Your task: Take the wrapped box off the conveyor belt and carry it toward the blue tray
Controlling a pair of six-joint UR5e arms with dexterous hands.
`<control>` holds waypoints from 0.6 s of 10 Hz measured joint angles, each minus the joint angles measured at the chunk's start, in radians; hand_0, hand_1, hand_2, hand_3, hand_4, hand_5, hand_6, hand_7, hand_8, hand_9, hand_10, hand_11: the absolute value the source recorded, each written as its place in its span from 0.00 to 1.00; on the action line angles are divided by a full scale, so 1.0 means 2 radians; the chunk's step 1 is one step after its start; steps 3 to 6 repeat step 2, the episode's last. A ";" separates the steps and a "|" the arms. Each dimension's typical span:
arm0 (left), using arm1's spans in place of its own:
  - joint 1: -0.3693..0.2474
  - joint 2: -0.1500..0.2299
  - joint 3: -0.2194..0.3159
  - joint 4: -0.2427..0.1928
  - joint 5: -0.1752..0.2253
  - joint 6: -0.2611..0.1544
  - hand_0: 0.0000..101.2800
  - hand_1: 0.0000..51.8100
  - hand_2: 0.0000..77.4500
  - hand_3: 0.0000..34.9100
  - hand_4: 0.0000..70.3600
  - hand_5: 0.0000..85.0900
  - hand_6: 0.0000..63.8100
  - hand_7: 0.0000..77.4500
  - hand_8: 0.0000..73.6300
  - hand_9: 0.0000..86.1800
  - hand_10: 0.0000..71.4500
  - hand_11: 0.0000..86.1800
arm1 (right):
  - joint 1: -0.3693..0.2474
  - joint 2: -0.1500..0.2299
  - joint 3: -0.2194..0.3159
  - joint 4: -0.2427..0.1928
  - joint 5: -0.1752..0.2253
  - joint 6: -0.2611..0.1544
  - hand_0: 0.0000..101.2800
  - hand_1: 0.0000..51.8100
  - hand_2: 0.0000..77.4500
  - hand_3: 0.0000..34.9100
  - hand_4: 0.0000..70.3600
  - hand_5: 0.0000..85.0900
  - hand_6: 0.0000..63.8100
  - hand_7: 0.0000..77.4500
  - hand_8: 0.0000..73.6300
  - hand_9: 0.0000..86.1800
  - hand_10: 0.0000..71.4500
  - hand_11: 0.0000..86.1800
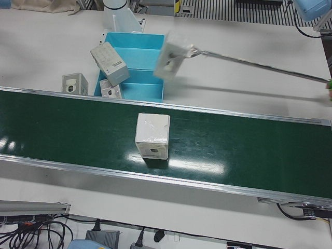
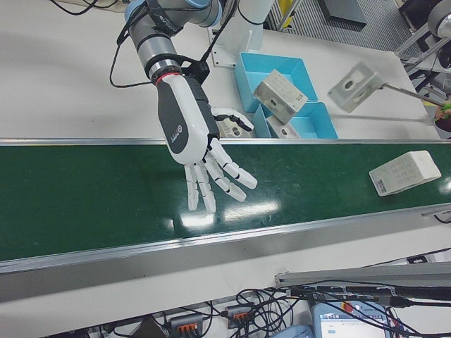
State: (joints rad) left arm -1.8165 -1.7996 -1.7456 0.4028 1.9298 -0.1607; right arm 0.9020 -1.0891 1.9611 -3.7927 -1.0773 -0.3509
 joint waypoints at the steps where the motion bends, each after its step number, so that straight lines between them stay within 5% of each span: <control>1: 0.000 0.000 0.000 0.000 0.000 0.000 0.00 0.00 0.01 0.00 0.00 0.01 0.00 0.01 0.00 0.01 0.01 0.00 | 0.000 0.000 0.000 0.001 0.000 0.000 0.47 0.36 0.32 0.86 0.05 0.19 0.00 0.22 0.00 0.06 0.02 0.01; 6: 0.000 0.000 0.000 0.000 0.000 0.000 0.00 0.00 0.01 0.00 0.00 0.01 0.00 0.01 0.00 0.01 0.01 0.00 | 0.000 0.000 -0.001 0.002 0.000 -0.001 0.46 0.32 0.31 0.86 0.05 0.19 0.00 0.22 0.01 0.07 0.02 0.06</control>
